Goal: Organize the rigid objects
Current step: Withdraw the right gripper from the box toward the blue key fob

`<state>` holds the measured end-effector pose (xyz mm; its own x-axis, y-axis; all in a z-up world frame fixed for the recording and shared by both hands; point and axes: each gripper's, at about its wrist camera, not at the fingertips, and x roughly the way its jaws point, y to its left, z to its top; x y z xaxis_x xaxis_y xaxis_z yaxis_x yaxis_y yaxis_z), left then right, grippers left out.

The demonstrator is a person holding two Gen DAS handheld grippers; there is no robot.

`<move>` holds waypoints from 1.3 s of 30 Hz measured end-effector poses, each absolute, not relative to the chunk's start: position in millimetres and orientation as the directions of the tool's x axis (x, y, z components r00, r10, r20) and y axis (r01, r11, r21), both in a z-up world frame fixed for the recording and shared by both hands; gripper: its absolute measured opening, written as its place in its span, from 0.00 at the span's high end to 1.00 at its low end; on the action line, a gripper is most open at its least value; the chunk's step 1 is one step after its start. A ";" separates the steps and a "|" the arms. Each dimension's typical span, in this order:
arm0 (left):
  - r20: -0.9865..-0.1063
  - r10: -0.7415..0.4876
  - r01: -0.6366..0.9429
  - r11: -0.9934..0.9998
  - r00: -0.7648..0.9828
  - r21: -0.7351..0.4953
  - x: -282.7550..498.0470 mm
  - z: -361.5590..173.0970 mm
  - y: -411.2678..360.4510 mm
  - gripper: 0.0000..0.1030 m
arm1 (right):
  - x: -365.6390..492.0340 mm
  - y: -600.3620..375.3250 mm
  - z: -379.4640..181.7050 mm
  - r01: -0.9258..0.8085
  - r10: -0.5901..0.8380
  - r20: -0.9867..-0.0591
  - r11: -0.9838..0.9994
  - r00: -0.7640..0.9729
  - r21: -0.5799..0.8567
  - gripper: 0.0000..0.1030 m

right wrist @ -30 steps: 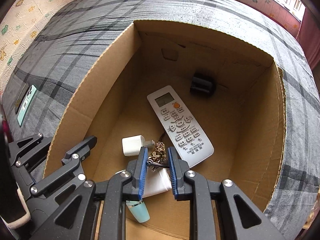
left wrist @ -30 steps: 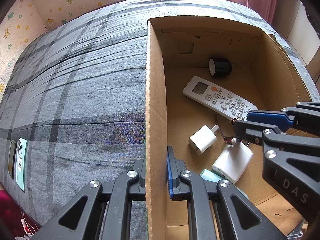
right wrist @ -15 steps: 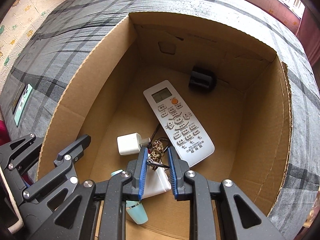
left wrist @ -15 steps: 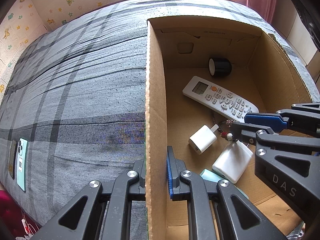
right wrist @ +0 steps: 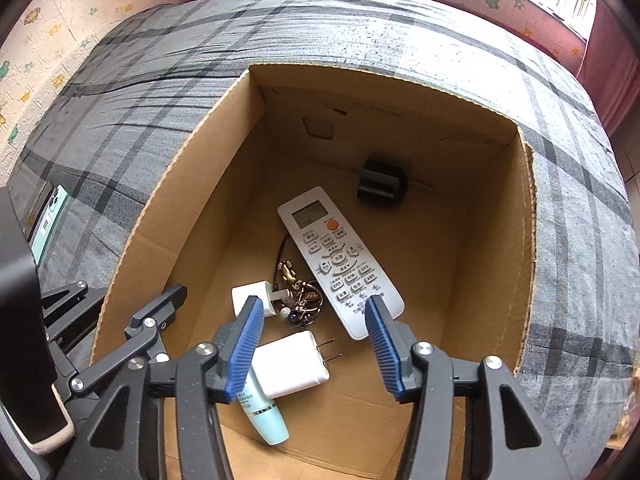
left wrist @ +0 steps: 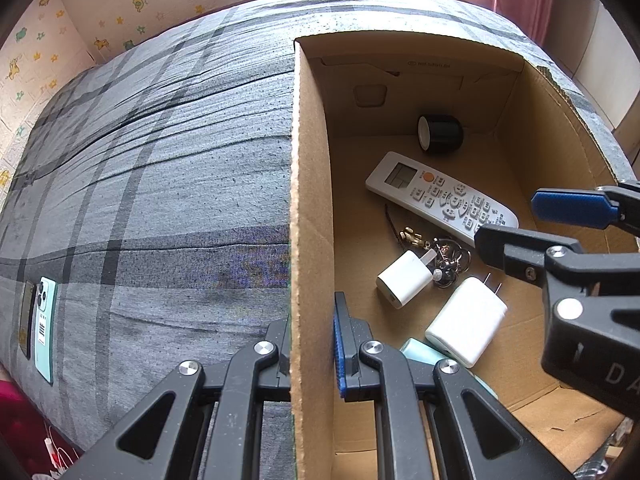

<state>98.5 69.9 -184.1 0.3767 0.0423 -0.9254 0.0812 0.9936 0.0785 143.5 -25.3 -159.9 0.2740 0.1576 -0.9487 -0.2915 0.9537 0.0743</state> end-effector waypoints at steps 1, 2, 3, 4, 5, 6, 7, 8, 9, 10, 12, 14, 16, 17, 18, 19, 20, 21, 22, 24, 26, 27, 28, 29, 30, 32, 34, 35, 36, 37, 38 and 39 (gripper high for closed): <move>-0.925 0.042 0.081 0.994 0.377 0.078 98.5 -184.2 69.9 0.87 | 143.3 -27.3 -157.5 -0.286 0.156 -0.948 0.955 0.278 0.074 0.38; -0.926 0.042 0.081 0.994 0.376 0.078 98.5 -184.2 69.9 0.87 | 142.6 -29.3 -153.9 -0.283 0.154 -0.946 0.957 0.287 0.070 0.34; -0.925 0.042 0.081 0.994 0.376 0.078 98.5 -184.1 69.8 0.87 | 141.6 -31.2 -149.9 -0.283 0.151 -0.941 0.957 0.302 0.063 0.29; -0.925 0.042 0.080 0.994 0.376 0.078 98.5 -184.0 69.7 0.87 | 140.4 -32.5 -145.6 -0.284 0.145 -0.937 0.957 0.318 0.052 0.27; -0.925 0.043 0.081 0.994 0.376 0.079 98.3 -184.2 69.5 0.87 | 139.3 -34.0 -141.0 -0.285 0.142 -0.932 0.958 0.333 0.044 0.24; -0.925 0.043 0.081 0.994 0.376 0.079 98.3 -184.2 69.7 0.87 | 138.1 -37.1 -135.9 -0.285 0.141 -0.928 0.958 0.345 0.040 0.21; -0.926 0.043 0.081 0.994 0.376 0.079 98.3 -184.0 69.8 0.87 | 137.3 -39.6 -131.0 -0.285 0.143 -0.923 0.958 0.357 0.038 0.19; -0.926 0.043 0.080 0.994 0.376 0.078 98.2 -184.3 69.6 0.87 | 136.7 -43.5 -126.1 -0.283 0.151 -0.918 0.958 0.366 0.044 0.15; -0.926 0.043 0.080 0.994 0.376 0.079 98.2 -184.4 69.6 0.87 | 136.8 -47.3 -121.8 -0.278 0.157 -0.914 0.959 0.375 0.051 0.12; -0.926 0.044 0.081 0.994 0.376 0.080 98.2 -184.6 69.4 0.87 | 137.1 -51.7 -117.6 -0.270 0.158 -0.909 0.961 0.385 0.053 0.11; -0.926 0.044 0.080 0.994 0.376 0.080 98.2 -184.7 69.4 0.87 | 138.0 -60.2 -110.2 -0.253 0.155 -0.903 0.966 0.401 0.053 0.08; -0.926 0.045 0.081 0.993 0.376 0.081 98.2 -184.8 69.6 0.87 | 139.6 -67.8 -104.2 -0.244 0.151 -0.899 0.969 0.411 0.051 0.05; -0.926 0.044 0.080 0.994 0.376 0.080 98.2 -184.7 69.7 0.87 | 141.0 -75.6 -99.4 -0.243 0.152 -0.895 0.969 0.418 0.051 0.01; -0.926 0.044 0.080 0.994 0.376 0.080 98.2 -184.8 69.6 0.87 | 141.8 -79.8 -97.0 -0.247 0.158 -0.892 0.968 0.424 0.055 0.01; -0.926 0.044 0.081 0.993 0.376 0.080 98.1 -184.7 69.6 0.87 | 142.6 -84.2 -95.5 -0.246 0.155 -0.890 0.968 0.429 0.050 0.00; -0.926 0.045 0.081 0.993 0.376 0.081 98.3 -184.9 69.6 0.87 | 143.7 -88.9 -94.6 -0.238 0.140 -0.890 0.971 0.433 0.037 0.00; -0.926 0.045 0.081 0.993 0.375 0.081 98.3 -185.1 69.8 0.87 | 144.6 -94.4 -93.3 -0.228 0.134 -0.890 0.973 0.437 0.034 0.00; -0.926 0.044 0.081 0.993 0.375 0.081 98.4 -185.1 70.0 0.87 | 145.6 -100.6 -92.2 -0.218 0.133 -0.888 0.975 0.439 0.038 0.00; -0.926 0.044 0.081 0.993 0.375 0.080 98.4 -185.2 70.3 0.87 | 146.8 -106.9 -91.1 -0.206 0.129 -0.888 0.978 0.441 0.040 0.00; -0.926 0.046 0.081 0.993 0.374 0.082 98.7 -185.0 69.8 0.87 | 149.2 -119.6 -89.9 -0.185 0.113 -0.888 0.982 0.446 0.032 0.00; -0.926 0.046 0.081 0.993 0.374 0.082 98.8 -185.0 69.2 0.87 | 151.5 -132.5 -90.5 -0.161 0.083 -0.888 0.987 0.452 0.010 0.00; -0.926 0.047 0.081 0.993 0.374 0.083 98.8 -184.9 69.2 0.87 | 152.7 -138.9 -91.5 -0.150 0.068 -0.888 0.989 0.454 -0.001 0.00; -0.926 0.046 0.080 0.993 0.374 0.082 98.8 -184.9 69.2 0.87 | 154.0 -145.8 -93.0 -0.138 0.058 -0.889 0.990 0.454 -0.006 0.00; -0.926 0.046 0.080 0.993 0.374 0.082 98.8 -184.9 69.0 0.87 | 155.1 -153.0 -94.8 -0.123 0.049 -0.891 0.992 0.452 -0.008 0.00; -0.926 0.047 0.081 0.993 0.374 0.083 98.9 -184.9 69.0 0.87 | 156.3 -159.9 -96.9 -0.109 0.041 -0.893 0.994 0.447 -0.009 0.00; -0.926 0.048 0.080 0.993 0.373 0.083 99.2 -184.8 69.1 0.87 | 158.0 -173.7 -101.8 -0.083 0.035 -0.898 0.997 0.439 -0.002 0.00; -0.926 0.048 0.081 0.993 0.374 0.084 99.1 -184.9 69.0 0.87 | 159.2 -185.4 -107.4 -0.059 0.021 -0.903 0.998 0.430 -0.005 0.00; -0.926 0.049 0.081 0.993 0.374 0.085 99.0 -185.0 69.0 0.87 | 159.3 -190.4 -110.5 -0.053 0.021 -0.903 0.999 0.429 -0.002 0.00; -0.926 0.050 0.080 0.993 0.374 0.086 99.0 -185.2 69.1 0.87 | 159.3 -195.0 -113.6 -0.044 0.015 -0.902 0.999 0.431 -0.005 0.00; -0.926 0.050 0.080 0.993 0.374 0.086 98.8 -185.2 68.5 0.87 | 159.8 -199.0 -117.6 -0.037 0.007 -0.903 0.999 0.429 -0.010 0.00; -0.926 0.050 0.080 0.993 0.374 0.086 98.8 -185.3 68.5 0.87 | 160.8 -202.8 -122.0 -0.032 0.005 -0.905 0.999 0.425 -0.009 0.00; -0.926 0.050 0.080 0.993 0.374 0.086 98.8 -185.2 68.4 0.87 | 161.4 -206.5 -126.9 -0.025 0.007 -0.908 1.000 0.420 -0.004 0.00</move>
<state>98.8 68.3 -185.2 0.3736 0.0502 -0.9262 0.0803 0.9930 0.0862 161.4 -206.5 -126.9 0.4197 0.0069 -0.9076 -0.0246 0.9997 -0.0037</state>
